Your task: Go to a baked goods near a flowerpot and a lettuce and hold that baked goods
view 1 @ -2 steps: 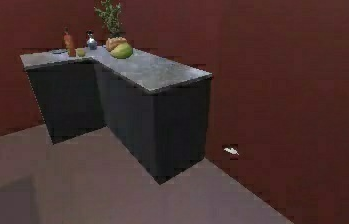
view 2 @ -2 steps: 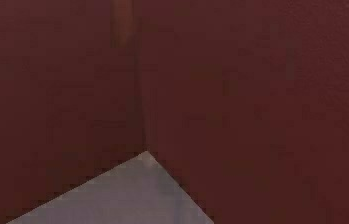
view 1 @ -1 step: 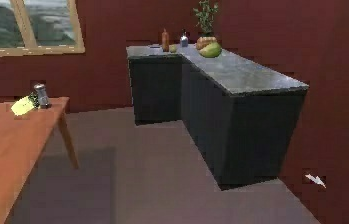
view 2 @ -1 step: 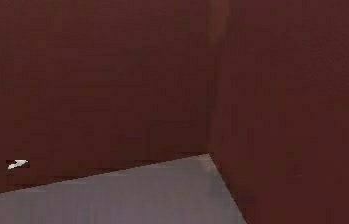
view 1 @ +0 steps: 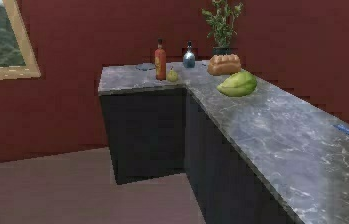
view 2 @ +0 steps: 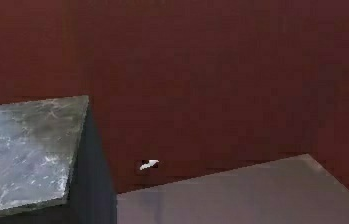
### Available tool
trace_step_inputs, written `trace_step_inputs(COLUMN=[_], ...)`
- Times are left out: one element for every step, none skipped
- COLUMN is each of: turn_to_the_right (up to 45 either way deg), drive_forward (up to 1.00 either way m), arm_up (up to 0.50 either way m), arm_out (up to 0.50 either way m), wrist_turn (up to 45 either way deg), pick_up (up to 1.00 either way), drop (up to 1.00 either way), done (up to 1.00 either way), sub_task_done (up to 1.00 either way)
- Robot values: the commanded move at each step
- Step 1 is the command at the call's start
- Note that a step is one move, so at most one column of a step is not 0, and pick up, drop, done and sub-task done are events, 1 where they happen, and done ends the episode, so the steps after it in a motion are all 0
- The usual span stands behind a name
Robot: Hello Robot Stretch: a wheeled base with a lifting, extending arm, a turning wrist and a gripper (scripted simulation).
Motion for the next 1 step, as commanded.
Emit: trace_step_inputs(turn_to_the_right=[-9.0], drive_forward=[0.00], arm_up=[0.00], arm_out=[0.00], wrist_turn=[0.0], pick_up=[0.00], drop=[0.00], done=[0.00], sub_task_done=[0.00])
